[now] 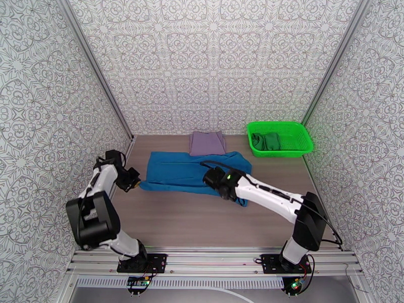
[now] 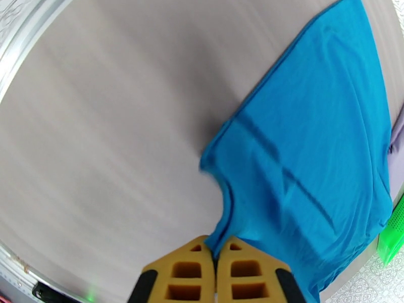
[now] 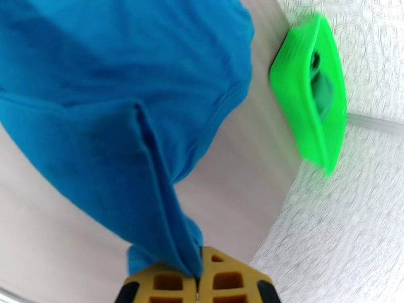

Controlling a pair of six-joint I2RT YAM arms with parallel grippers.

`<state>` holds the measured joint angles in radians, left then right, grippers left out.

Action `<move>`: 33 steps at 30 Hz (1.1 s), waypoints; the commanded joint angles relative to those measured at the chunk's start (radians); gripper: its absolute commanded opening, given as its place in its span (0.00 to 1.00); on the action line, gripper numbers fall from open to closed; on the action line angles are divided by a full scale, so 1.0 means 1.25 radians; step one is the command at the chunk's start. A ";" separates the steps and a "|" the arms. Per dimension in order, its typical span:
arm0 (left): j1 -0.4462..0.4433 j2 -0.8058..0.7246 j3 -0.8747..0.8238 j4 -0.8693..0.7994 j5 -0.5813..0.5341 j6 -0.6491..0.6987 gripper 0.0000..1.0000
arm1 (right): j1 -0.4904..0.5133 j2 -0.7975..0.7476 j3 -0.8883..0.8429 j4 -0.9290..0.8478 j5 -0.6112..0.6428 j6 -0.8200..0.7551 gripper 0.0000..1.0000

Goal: Fold and stack the mixed laundry pile

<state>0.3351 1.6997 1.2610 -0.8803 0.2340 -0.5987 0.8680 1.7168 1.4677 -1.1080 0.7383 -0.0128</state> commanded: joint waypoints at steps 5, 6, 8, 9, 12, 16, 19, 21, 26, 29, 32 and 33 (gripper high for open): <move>-0.043 0.149 0.146 -0.038 0.005 -0.005 0.00 | -0.075 0.062 0.018 0.240 -0.051 -0.312 0.00; -0.047 0.163 0.158 -0.041 0.005 -0.006 0.00 | -0.081 0.073 0.013 0.263 -0.058 -0.333 0.00; -0.059 0.189 0.179 -0.046 0.003 -0.008 0.11 | -0.099 0.103 0.008 0.300 -0.065 -0.365 0.00; -0.063 0.197 0.186 -0.046 0.003 -0.010 0.16 | -0.108 0.115 0.010 0.314 -0.067 -0.374 0.00; -0.070 0.217 0.202 -0.044 0.002 -0.017 0.27 | -0.138 0.155 0.018 0.365 -0.057 -0.397 0.00; -0.071 0.243 0.227 -0.050 -0.002 -0.025 0.35 | -0.181 0.198 0.034 0.434 -0.048 -0.427 0.00; -0.071 0.267 0.247 -0.056 -0.002 -0.026 0.38 | -0.208 0.233 0.047 0.471 -0.048 -0.446 0.00; -0.071 0.280 0.257 -0.060 -0.002 -0.025 0.44 | -0.223 0.256 0.065 0.481 -0.043 -0.443 0.10; -0.065 0.291 0.264 -0.064 -0.006 -0.019 0.56 | -0.249 0.286 0.117 0.490 0.005 -0.388 0.33; -0.055 0.282 0.261 -0.063 -0.006 -0.013 0.66 | -0.251 0.281 0.127 0.486 0.024 -0.350 0.48; -0.050 0.267 0.258 -0.065 -0.005 -0.003 0.75 | -0.251 0.263 0.133 0.433 0.049 -0.279 0.50; -0.049 0.258 0.254 -0.065 -0.002 0.001 0.80 | -0.251 0.249 0.131 0.403 0.048 -0.248 0.50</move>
<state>0.2630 2.0537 1.5692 -0.9424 0.2344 -0.6159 0.5560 2.0628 1.6085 -0.5308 0.7525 -0.4389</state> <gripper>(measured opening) 0.764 0.499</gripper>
